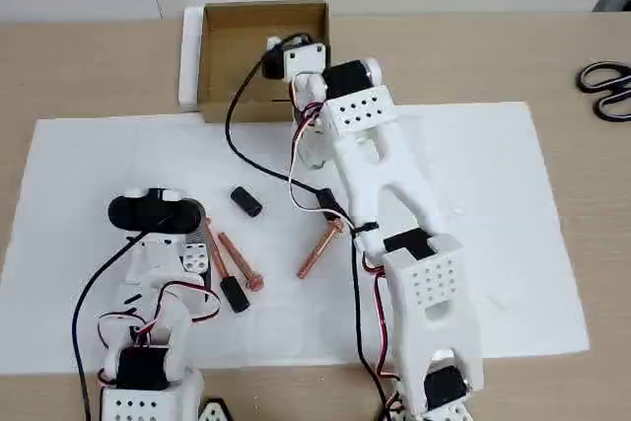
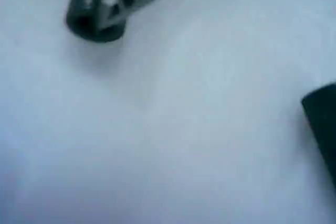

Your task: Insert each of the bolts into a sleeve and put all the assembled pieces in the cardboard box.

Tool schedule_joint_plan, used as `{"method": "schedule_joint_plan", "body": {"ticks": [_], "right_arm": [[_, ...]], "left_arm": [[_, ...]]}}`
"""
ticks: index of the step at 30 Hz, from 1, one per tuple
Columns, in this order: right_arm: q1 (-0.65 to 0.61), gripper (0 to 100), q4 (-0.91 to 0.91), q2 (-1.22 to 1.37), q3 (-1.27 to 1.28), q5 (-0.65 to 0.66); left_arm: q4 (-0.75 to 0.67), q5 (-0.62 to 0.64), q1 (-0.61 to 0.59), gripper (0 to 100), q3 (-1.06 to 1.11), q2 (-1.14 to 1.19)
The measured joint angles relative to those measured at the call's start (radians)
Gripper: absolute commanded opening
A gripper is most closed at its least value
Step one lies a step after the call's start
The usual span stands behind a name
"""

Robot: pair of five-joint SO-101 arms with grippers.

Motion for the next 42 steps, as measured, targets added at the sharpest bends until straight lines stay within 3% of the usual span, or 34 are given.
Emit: {"method": "schedule_joint_plan", "body": {"ticks": [6, 17, 42], "right_arm": [[-0.051, 17.3, -0.002, 0.0, 0.127, 0.0], [-0.055, 17.3, -0.005, -0.002, 0.252, 0.0], [-0.055, 17.3, -0.057, -0.006, 0.261, -0.002]], "left_arm": [[0.0, 0.005, -0.078, 1, 0.0, 0.0], [0.0, 0.002, -0.083, 1, 0.0, 0.0], [0.0, 0.002, -0.083, 1, 0.0, 0.0]]}}
